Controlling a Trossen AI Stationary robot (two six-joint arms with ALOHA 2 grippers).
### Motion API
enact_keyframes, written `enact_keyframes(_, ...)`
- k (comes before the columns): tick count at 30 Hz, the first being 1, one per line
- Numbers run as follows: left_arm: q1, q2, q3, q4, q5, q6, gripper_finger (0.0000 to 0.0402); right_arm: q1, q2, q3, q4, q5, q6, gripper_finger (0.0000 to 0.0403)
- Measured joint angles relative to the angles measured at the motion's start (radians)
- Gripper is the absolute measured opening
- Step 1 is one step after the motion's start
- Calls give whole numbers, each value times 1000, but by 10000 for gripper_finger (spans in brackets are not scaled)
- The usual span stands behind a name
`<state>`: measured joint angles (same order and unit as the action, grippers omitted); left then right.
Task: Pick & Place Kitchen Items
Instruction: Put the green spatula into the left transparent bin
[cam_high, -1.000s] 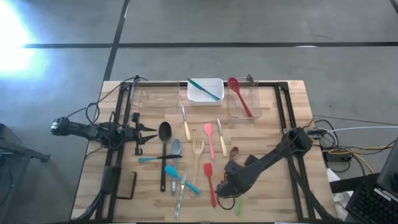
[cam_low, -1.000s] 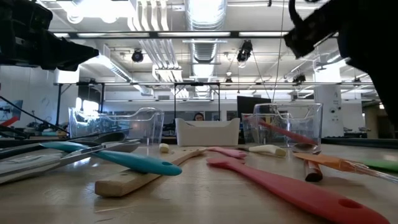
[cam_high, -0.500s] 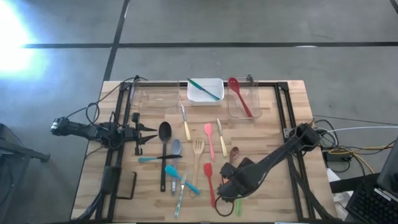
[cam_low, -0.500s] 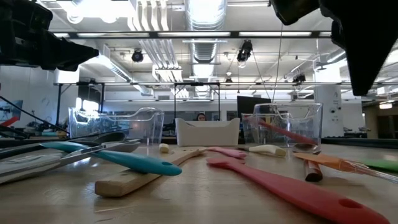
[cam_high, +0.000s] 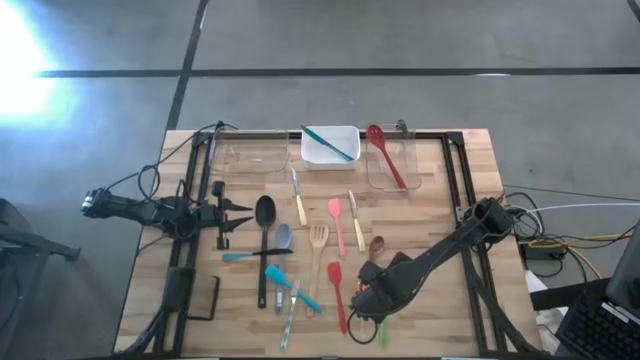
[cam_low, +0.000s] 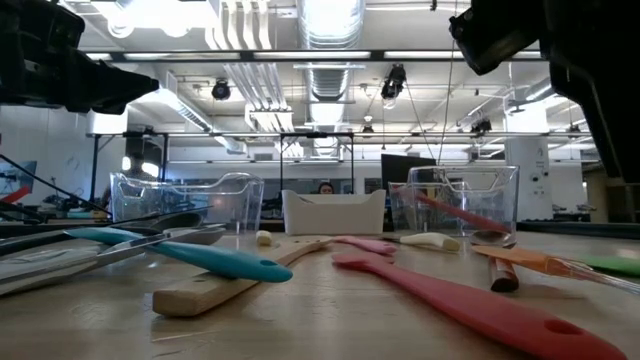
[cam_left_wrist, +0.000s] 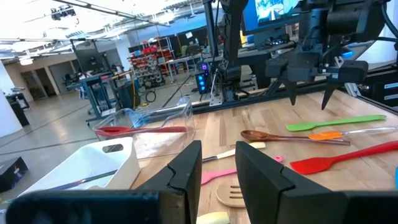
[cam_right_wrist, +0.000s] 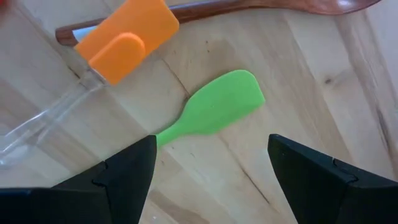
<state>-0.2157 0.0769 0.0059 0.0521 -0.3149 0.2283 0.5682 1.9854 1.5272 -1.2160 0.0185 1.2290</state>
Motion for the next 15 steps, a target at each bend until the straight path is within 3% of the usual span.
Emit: enact_keyframes(15,0,0,0,0,2,2,101,-33,-7,-242,252,-62,-24,306)
